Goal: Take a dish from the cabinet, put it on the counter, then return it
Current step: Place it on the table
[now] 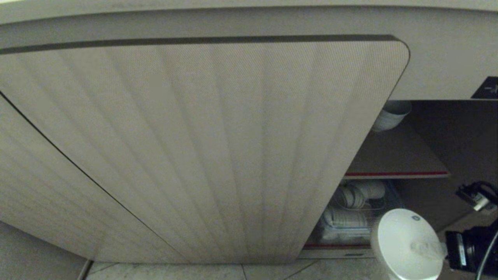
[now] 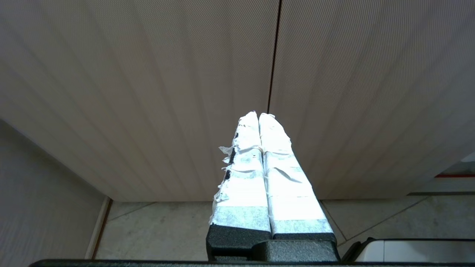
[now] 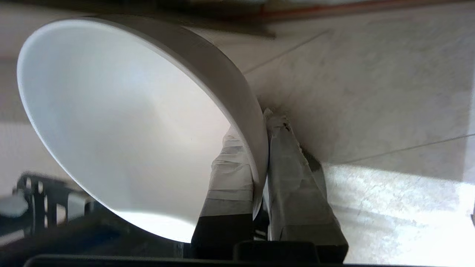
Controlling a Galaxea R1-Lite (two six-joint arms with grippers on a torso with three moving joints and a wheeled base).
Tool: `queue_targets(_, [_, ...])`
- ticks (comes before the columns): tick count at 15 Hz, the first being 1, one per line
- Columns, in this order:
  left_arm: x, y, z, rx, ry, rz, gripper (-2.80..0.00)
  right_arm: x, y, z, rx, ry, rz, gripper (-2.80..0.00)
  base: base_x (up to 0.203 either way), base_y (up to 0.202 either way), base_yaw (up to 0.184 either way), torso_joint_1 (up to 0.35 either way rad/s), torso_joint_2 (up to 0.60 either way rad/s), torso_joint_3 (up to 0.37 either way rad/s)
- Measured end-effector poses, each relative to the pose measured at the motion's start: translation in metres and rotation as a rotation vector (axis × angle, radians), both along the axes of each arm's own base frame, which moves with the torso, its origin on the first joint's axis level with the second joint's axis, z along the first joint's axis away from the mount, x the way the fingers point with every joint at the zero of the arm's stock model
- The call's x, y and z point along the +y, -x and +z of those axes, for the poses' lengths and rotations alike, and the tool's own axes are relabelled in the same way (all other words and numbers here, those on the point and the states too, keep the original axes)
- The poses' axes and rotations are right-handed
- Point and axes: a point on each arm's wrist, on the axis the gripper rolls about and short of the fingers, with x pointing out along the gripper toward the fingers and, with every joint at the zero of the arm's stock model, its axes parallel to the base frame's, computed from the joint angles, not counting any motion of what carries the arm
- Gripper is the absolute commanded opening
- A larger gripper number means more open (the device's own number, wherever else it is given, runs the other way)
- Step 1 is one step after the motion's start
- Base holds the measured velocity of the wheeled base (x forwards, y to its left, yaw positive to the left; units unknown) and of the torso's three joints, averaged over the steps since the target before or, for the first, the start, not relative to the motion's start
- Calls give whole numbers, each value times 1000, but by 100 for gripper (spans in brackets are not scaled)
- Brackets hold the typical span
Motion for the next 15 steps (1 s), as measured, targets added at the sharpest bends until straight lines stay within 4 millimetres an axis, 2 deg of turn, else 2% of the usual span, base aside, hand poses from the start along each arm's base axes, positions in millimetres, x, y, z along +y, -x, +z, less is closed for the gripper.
queue_targets(5, [0, 0, 0, 0, 0, 0, -280, 7, 30, -8, -1, -12, 76, -280, 0, 0, 0, 0, 0, 0])
queue_targets(8, [0, 0, 0, 0, 0, 0, -280, 6, 45, -12, 23, 48, 135, -280, 0, 0, 0, 0, 0, 0])
queue_targets(11, [0, 0, 0, 0, 0, -1, -280, 4, 52, -15, 37, 140, 151, -280, 0, 0, 0, 0, 0, 0])
queue_targets(15, [0, 0, 0, 0, 0, 0, -280, 5, 63, -19, 101, 158, 174, -280, 0, 0, 0, 0, 0, 0])
